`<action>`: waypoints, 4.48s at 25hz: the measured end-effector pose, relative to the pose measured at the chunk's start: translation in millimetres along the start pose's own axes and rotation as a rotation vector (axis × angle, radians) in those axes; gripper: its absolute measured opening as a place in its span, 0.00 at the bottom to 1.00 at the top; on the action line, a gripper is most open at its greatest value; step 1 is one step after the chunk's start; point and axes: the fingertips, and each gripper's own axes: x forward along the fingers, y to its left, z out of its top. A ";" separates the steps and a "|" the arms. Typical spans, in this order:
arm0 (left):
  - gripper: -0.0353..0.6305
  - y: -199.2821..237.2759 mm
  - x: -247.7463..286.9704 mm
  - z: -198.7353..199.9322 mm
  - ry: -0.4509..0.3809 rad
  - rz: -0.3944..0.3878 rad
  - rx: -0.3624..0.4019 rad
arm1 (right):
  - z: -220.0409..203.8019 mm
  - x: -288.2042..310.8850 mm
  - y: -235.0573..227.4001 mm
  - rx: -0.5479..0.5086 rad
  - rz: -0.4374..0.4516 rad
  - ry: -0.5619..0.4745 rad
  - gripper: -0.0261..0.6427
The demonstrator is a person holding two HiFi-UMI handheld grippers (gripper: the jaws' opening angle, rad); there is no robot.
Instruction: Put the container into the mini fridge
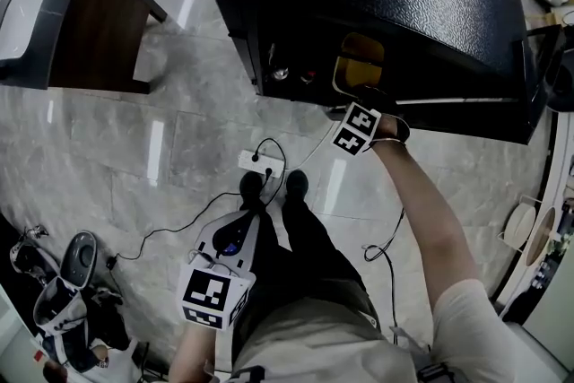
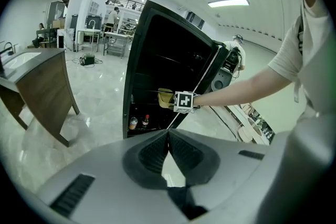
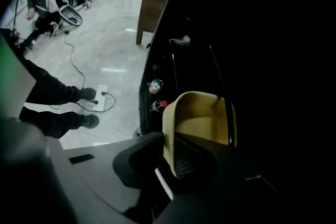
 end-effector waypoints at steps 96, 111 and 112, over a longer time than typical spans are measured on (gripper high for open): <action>0.14 40.2 -107.7 93.2 -0.242 -0.044 0.264 | 178.7 -376.5 24.7 1.191 0.439 -1.106 0.11; 0.14 43.8 -131.7 99.6 -0.262 -0.085 0.361 | 205.2 -418.8 81.9 1.103 0.383 -1.089 0.08; 0.14 43.3 -131.0 97.1 -0.261 -0.091 0.355 | 203.6 -417.5 84.0 1.114 0.375 -1.078 0.08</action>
